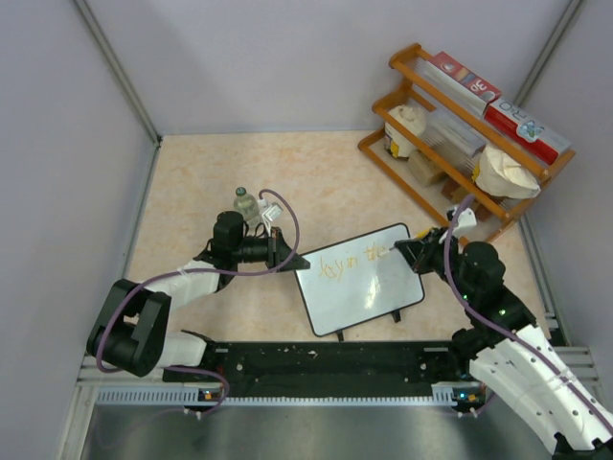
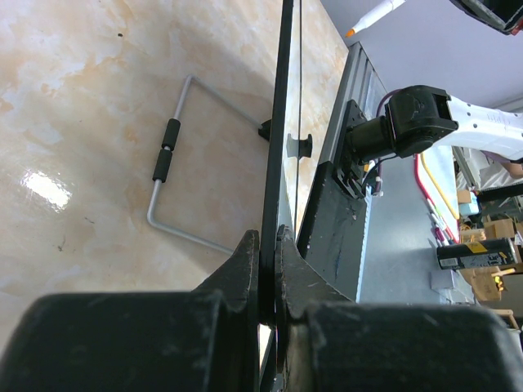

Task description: Write a sentence on the whiteboard

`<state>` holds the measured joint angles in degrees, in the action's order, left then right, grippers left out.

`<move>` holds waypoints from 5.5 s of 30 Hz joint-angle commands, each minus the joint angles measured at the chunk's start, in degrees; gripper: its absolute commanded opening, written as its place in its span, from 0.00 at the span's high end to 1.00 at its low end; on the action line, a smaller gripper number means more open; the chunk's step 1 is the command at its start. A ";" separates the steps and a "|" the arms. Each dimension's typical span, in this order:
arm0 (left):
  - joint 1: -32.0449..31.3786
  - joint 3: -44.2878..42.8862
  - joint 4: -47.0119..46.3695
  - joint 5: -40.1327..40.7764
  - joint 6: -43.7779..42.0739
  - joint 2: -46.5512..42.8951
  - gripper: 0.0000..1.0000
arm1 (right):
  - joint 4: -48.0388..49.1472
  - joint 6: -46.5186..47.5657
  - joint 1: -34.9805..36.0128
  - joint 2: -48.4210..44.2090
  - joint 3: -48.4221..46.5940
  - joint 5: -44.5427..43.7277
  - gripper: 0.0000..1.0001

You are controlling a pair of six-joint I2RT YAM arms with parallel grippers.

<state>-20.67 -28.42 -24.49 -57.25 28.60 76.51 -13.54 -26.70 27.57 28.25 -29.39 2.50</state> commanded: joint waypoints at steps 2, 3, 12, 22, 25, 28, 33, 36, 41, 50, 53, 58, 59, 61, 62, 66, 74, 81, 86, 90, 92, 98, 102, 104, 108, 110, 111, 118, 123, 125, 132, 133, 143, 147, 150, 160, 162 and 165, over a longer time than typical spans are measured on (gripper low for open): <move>0.01 1.88 3.40 7.51 -7.68 1.45 1.00 | 3.34 0.16 1.77 -0.39 -2.17 2.86 1.00; 0.01 1.79 3.40 7.42 -7.68 1.54 1.00 | 3.95 0.07 2.30 -0.48 -1.91 2.68 1.00; 0.01 1.80 3.13 7.33 -7.59 1.80 1.00 | 7.74 0.24 15.30 2.33 0.03 -5.84 1.00; 0.01 2.06 2.96 7.24 -7.51 1.36 1.00 | 13.10 0.07 21.29 7.51 -0.85 -10.06 1.00; 0.01 1.97 3.05 7.16 -7.51 1.54 1.00 | 14.86 -0.02 21.47 7.96 -1.29 -10.06 1.00; 0.01 2.14 2.87 7.16 -7.51 1.45 1.00 | 14.95 0.24 21.47 7.87 -1.72 -10.32 1.00; 0.01 2.23 2.87 7.16 -7.51 1.27 1.00 | 13.98 0.59 21.47 7.79 -2.17 -10.59 1.00; 0.01 2.32 2.78 7.24 -7.51 1.01 1.00 | 13.89 0.77 21.47 7.61 -1.90 -10.94 1.00; 0.01 2.23 2.78 7.16 -7.51 1.19 1.00 | 13.72 0.86 21.47 6.99 -1.73 -11.99 1.00; 0.01 2.50 2.61 7.16 -7.42 0.83 1.00 | 12.40 1.65 21.38 6.73 -1.46 -12.44 1.00; 0.01 2.41 2.69 7.24 -7.42 0.92 1.00 | 13.01 2.00 21.47 6.64 -1.29 -11.91 1.00; 0.01 2.59 2.52 7.24 -7.33 0.66 1.00 | 13.10 3.41 21.47 6.82 -1.29 -10.24 1.00; 0.01 2.50 2.52 7.24 -7.42 0.66 1.00 | 13.10 3.58 21.47 6.64 -1.37 -9.89 1.00; 0.01 2.50 2.61 7.16 -7.42 0.83 1.00 | 13.01 4.02 21.47 6.64 -1.38 -8.66 1.00; -0.08 2.50 2.61 7.07 -7.42 1.01 1.00 | 13.19 4.20 21.56 6.82 -1.29 -8.31 1.00; 0.01 2.59 2.34 7.24 -7.33 0.83 1.00 | 14.59 4.20 21.73 7.96 -1.46 -7.16 1.00; 0.01 2.50 2.34 7.07 -7.33 0.83 1.00 | 18.63 6.21 29.02 10.42 -1.29 -12.16 1.00; 0.10 2.59 2.25 6.98 -7.24 0.92 1.00 | 21.19 8.77 35.18 14.64 -1.90 -18.67 1.00; 0.01 2.50 2.25 6.72 -7.24 0.92 1.00 | 20.92 10.17 38.52 18.06 -2.43 -21.22 1.00; 0.10 2.50 2.34 6.81 -7.33 0.92 1.00 | 20.22 9.74 39.66 17.90 -1.64 -21.66 1.00; 0.01 2.50 2.34 6.80 -7.33 0.92 1.00 | 19.96 9.47 39.93 17.37 -0.77 -21.75 1.00; 0.01 2.41 2.34 6.72 -7.24 1.19 1.00 | 18.38 8.51 40.10 16.57 0.47 -20.96 1.00; 0.01 2.41 2.34 6.81 -7.24 1.27 1.00 | 17.85 7.54 40.28 16.58 1.35 -20.00 1.00; 0.01 2.50 2.34 6.72 -7.33 1.27 1.00 | 17.50 7.01 40.19 16.57 1.79 -19.73 1.00; 0.01 2.41 2.34 6.81 -7.24 1.18 1.00 | 17.41 6.49 40.28 16.57 2.58 -19.64 1.00; 0.01 2.41 2.34 6.81 -7.33 1.19 1.00 | 17.76 5.96 40.19 16.66 3.10 -19.82 1.00; 0.01 2.41 2.34 6.72 -7.24 1.19 1.00 | 17.93 5.78 40.19 16.49 3.28 -19.99 1.00; 0.10 2.15 3.13 7.07 -7.50 0.75 1.00 | 18.90 4.55 40.19 14.56 3.99 -20.43 1.00; 0.10 2.41 2.96 6.45 -7.42 -0.13 0.84 | 17.58 4.20 40.19 12.54 3.28 -21.40 1.00; 0.10 2.85 2.52 6.45 -6.81 -2.05 0.69 | 17.32 4.20 40.19 11.57 3.28 -21.75 1.00; 0.01 9.42 0.24 9.00 -1.28 -11.81 0.33 | 14.69 3.85 40.19 7.35 3.37 -22.54 1.00; -0.08 10.57 -0.64 8.92 -0.31 -13.82 0.30 | 14.42 3.93 40.19 7.00 3.46 -22.72 1.00; -9.47 18.32 -16.55 14.36 11.56 -14.99 0.27 | 13.72 4.37 40.19 4.71 3.28 -23.86 1.00; -11.24 18.05 -21.64 15.16 12.97 -9.81 0.31 | 13.72 4.55 40.19 4.10 3.02 -24.12 1.00; -12.20 17.79 -27.96 14.19 14.11 -3.40 0.38 | 13.72 4.64 40.28 3.22 3.11 -24.91 1.00; -12.56 17.18 -48.64 11.11 19.22 14.10 1.00 | 11.34 5.16 40.19 2.86 2.84 -26.14 1.00; -12.64 16.83 -43.14 13.39 17.20 13.76 1.00 | 11.34 5.34 40.19 2.78 2.93 -26.58 1.00; -12.56 15.51 -35.65 17.33 14.65 10.95 1.00 | 11.34 5.52 40.19 3.04 3.02 -27.02 1.00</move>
<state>-33.43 -10.52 -66.72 -47.05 46.30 89.49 -3.05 -22.04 66.98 31.55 -25.43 -22.87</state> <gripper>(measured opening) 0.076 0.081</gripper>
